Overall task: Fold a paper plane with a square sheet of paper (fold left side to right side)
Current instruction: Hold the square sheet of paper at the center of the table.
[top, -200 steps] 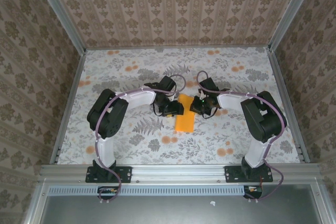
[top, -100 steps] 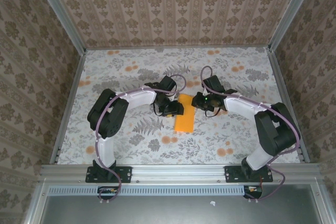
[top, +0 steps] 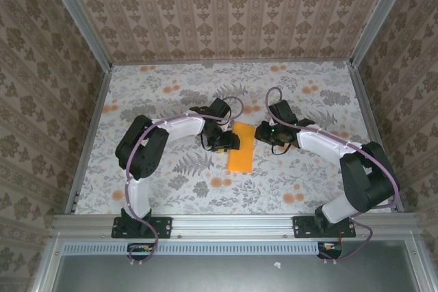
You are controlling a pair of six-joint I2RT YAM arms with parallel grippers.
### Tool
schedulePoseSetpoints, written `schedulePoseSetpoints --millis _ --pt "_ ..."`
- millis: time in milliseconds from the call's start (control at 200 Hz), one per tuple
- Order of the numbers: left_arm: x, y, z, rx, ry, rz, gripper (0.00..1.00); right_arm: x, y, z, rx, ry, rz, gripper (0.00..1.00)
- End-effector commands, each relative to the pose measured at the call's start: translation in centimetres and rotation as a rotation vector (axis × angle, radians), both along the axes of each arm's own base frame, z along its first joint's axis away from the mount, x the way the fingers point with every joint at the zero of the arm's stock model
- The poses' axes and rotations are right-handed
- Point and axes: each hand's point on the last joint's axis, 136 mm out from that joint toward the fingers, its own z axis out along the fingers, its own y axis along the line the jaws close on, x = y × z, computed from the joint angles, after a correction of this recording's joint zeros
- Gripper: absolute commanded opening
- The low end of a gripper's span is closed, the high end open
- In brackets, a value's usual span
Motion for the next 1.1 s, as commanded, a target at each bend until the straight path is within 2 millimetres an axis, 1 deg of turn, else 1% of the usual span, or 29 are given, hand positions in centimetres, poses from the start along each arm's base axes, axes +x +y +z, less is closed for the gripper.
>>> schedulePoseSetpoints --millis 0,145,260,360,410,505,670,860,1095 --pt "-0.4 -0.2 -1.4 0.034 0.021 -0.009 0.51 -0.6 -0.9 0.0 -0.027 0.004 -0.006 0.23" --pt "-0.5 -0.2 -1.5 0.04 0.02 -0.014 0.51 -0.6 -0.5 -0.1 -0.013 0.006 0.007 0.23" --pt "-0.4 -0.2 -1.4 0.04 0.019 -0.013 0.51 -0.5 0.4 -0.3 0.024 0.021 0.037 0.22" --pt "-0.5 -0.2 -1.5 0.044 0.019 -0.015 0.51 -0.5 1.4 -0.7 0.06 0.043 0.067 0.19" --pt "-0.5 -0.1 -1.6 0.046 0.019 -0.013 0.51 -0.5 2.0 -1.0 0.077 0.058 0.081 0.16" --pt "-0.5 -0.1 -1.6 0.049 0.018 -0.015 0.51 -0.4 2.8 -1.8 0.096 0.092 0.101 0.14" --pt "-0.6 -0.1 -1.6 0.052 0.018 -0.016 0.51 -0.3 4.3 -3.1 0.12 0.139 0.134 0.13" --pt "-0.6 0.0 -1.6 0.057 0.017 -0.016 0.51 -0.6 4.2 -4.7 0.091 0.192 0.127 0.13" --pt "-0.5 -0.1 -1.4 0.052 0.012 -0.017 0.51 -1.5 3.6 -6.6 0.044 0.283 0.108 0.13"
